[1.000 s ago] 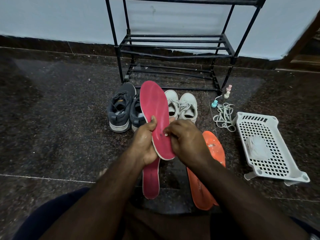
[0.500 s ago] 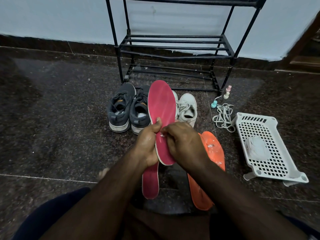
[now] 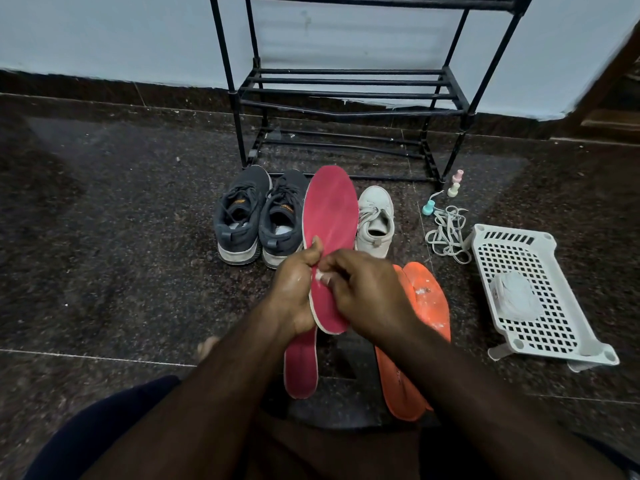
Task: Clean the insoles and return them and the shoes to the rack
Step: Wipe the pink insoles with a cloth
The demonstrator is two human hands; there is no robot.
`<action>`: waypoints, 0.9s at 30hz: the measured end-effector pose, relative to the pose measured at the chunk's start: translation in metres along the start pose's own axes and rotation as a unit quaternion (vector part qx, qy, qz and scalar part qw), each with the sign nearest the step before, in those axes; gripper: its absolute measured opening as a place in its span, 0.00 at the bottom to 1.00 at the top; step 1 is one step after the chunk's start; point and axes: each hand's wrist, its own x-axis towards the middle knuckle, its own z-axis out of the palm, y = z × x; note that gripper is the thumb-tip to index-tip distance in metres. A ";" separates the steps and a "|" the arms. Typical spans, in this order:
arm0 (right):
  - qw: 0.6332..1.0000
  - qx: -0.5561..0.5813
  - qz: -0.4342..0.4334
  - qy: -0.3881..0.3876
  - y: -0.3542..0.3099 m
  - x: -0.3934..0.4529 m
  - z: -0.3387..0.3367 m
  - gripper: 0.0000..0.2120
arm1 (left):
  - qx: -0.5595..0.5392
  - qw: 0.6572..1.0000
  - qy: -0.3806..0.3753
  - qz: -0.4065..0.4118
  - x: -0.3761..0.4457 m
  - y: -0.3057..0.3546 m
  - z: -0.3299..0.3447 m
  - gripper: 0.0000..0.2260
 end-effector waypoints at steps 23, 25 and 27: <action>0.999 0.006 -0.026 -0.018 0.005 -0.001 -0.004 0.09 | 0.015 1.000 0.012 -0.007 -0.002 -0.001 0.002 0.19; 0.997 0.053 -0.001 -0.064 0.003 -0.003 -0.006 0.09 | 0.010 1.000 0.013 -0.012 -0.001 -0.001 0.003 0.18; 0.989 0.122 0.058 -0.062 0.007 0.004 -0.013 0.09 | -0.010 1.000 0.004 0.004 0.001 -0.001 0.002 0.15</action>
